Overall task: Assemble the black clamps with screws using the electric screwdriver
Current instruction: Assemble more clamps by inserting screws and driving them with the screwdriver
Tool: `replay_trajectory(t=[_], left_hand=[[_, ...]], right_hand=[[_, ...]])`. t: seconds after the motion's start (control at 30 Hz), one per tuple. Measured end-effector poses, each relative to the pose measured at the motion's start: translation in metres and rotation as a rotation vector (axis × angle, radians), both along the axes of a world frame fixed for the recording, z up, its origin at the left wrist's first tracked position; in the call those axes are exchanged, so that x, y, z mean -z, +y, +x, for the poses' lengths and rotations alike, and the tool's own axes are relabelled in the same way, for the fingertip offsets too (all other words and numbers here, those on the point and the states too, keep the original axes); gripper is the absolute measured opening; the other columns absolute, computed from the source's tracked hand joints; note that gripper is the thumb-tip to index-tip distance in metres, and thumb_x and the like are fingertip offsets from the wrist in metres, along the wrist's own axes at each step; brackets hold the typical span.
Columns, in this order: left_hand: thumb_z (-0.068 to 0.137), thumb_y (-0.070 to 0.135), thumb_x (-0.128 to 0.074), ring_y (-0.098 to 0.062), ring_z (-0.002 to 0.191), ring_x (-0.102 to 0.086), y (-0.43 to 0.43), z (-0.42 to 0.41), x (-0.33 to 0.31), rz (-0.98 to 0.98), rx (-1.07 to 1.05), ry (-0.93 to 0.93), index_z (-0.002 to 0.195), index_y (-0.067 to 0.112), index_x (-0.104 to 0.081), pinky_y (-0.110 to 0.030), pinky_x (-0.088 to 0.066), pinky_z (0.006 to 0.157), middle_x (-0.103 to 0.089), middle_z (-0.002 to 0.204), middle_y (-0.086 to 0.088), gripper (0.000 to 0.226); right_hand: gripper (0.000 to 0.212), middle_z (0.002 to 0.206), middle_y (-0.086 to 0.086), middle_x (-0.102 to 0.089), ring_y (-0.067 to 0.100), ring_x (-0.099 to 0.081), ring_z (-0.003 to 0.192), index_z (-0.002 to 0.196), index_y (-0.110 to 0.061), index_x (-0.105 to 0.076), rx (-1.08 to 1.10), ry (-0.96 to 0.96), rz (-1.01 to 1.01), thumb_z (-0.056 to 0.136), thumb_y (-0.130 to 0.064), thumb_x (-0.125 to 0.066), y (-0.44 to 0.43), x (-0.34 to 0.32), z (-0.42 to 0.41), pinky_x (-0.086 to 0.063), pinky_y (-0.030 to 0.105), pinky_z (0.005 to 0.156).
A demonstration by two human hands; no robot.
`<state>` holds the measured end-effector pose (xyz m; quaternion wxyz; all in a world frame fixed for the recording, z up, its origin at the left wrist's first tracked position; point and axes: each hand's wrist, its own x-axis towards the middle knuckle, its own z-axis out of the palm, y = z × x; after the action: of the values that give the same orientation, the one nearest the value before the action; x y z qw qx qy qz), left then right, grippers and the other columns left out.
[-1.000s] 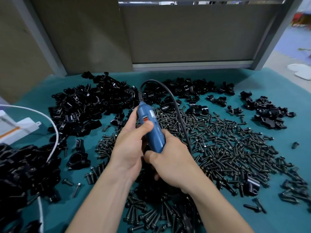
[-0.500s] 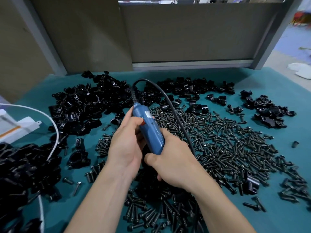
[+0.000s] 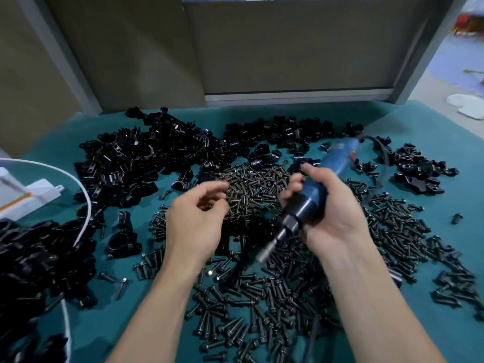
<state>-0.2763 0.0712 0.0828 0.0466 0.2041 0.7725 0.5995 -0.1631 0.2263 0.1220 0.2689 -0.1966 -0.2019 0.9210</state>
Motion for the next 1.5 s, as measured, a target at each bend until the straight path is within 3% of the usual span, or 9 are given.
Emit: replay_trajectory(t=[0.1, 0.3, 0.47, 0.67, 0.77, 0.9, 1.13, 1.3, 1.5], left_hand=[[0.091, 0.011, -0.075, 0.008, 0.064, -0.062, -0.003, -0.003, 0.004, -0.067, -0.020, 0.015, 0.086, 0.056, -0.076, -0.005, -0.047, 0.052, -0.072, 0.086, 0.037, 0.045], [0.088, 0.012, -0.075, -0.011, 0.077, -0.068, -0.002, -0.002, 0.002, -0.121, -0.008, 0.020, 0.088, 0.059, -0.075, -0.017, -0.053, 0.053, -0.073, 0.084, 0.032, 0.046], [0.081, 0.033, -0.084, 0.007, 0.083, -0.066, -0.011, -0.003, -0.003, -0.322, 0.233, 0.104, 0.097, 0.054, -0.077, -0.011, -0.048, 0.063, -0.069, 0.100, 0.035, 0.028], [0.076, 0.021, -0.093, 0.012, 0.076, -0.064, -0.015, -0.001, 0.001, -0.371, 0.191, 0.113, 0.095, 0.052, -0.079, -0.006, -0.046, 0.051, -0.069, 0.092, 0.029, 0.039], [0.074, 0.016, -0.094, 0.010, 0.075, -0.065, -0.015, -0.006, 0.003, -0.244, 0.121, 0.073, 0.090, 0.054, -0.079, -0.005, -0.045, 0.053, -0.072, 0.083, 0.028, 0.044], [0.069, 0.004, -0.094, 0.006, 0.095, -0.071, -0.012, -0.010, 0.005, 0.009, 0.087, -0.056, 0.102, 0.047, -0.078, -0.020, -0.057, 0.086, -0.076, 0.100, 0.027, 0.056], [0.079, -0.023, -0.068, -0.007, 0.097, -0.072, -0.010, -0.014, 0.004, 0.453, 0.160, -0.427, 0.109, 0.016, -0.077, -0.018, -0.058, 0.082, -0.080, 0.099, 0.004, 0.050], [0.064, -0.002, -0.073, -0.015, 0.111, -0.071, -0.002, -0.004, -0.002, 0.651, 0.266, -0.471, 0.098, 0.015, -0.079, -0.021, -0.059, 0.082, -0.079, 0.111, -0.001, 0.038], [0.084, 0.010, -0.083, -0.004, 0.098, -0.075, -0.001, 0.002, -0.001, 0.281, 0.147, -0.217, 0.106, 0.031, -0.081, -0.024, -0.061, 0.081, -0.080, 0.105, 0.013, 0.030]], right_hand=[[0.039, 0.073, 0.006, -0.059, 0.015, -0.054, 0.056, 0.108, -0.013, -0.050, 0.118, -0.021, -0.093, 0.077, 0.008, -0.060, 0.011, 0.006, 0.003, -0.054, 0.030, 0.058], [0.028, 0.068, 0.004, -0.054, 0.015, -0.048, 0.050, 0.103, -0.012, -0.050, 0.168, -0.066, -0.047, 0.082, 0.007, -0.051, 0.013, 0.008, 0.001, -0.050, 0.028, 0.053], [0.041, 0.071, 0.009, -0.061, 0.019, -0.061, 0.059, 0.114, -0.014, -0.048, 0.098, -0.175, 0.058, 0.080, 0.002, -0.064, 0.022, -0.001, 0.009, -0.057, 0.035, 0.058], [0.019, 0.088, 0.017, -0.073, 0.035, -0.074, 0.076, 0.109, -0.018, -0.048, 0.046, -0.682, 0.570, 0.095, -0.024, -0.060, 0.017, 0.003, 0.006, -0.064, 0.052, 0.073], [0.039, 0.099, 0.007, -0.064, 0.023, -0.062, 0.078, 0.117, -0.020, -0.052, 0.003, -1.201, 1.136, 0.092, -0.050, -0.053, 0.017, 0.012, 0.003, -0.044, 0.035, 0.060], [0.060, 0.091, 0.006, -0.059, 0.017, -0.049, 0.066, 0.128, -0.012, -0.051, -0.055, -1.425, 1.304, 0.091, -0.058, -0.054, 0.010, 0.017, -0.003, -0.029, 0.029, 0.050], [0.040, 0.052, -0.009, -0.052, 0.009, -0.048, 0.048, 0.135, -0.037, -0.060, 0.364, -0.976, 1.472, 0.097, -0.026, -0.065, -0.010, 0.004, -0.004, -0.043, 0.024, 0.059], [0.021, 0.079, -0.014, -0.077, 0.005, -0.070, 0.062, 0.099, -0.037, -0.073, -0.244, -0.586, 1.398, 0.082, -0.048, -0.074, -0.028, -0.004, -0.011, -0.057, 0.030, 0.065], [0.019, 0.075, 0.006, -0.078, 0.017, -0.068, 0.061, 0.093, -0.026, -0.072, -0.062, -0.539, 1.066, 0.090, -0.008, -0.077, -0.022, 0.003, -0.011, -0.055, 0.027, 0.060]])
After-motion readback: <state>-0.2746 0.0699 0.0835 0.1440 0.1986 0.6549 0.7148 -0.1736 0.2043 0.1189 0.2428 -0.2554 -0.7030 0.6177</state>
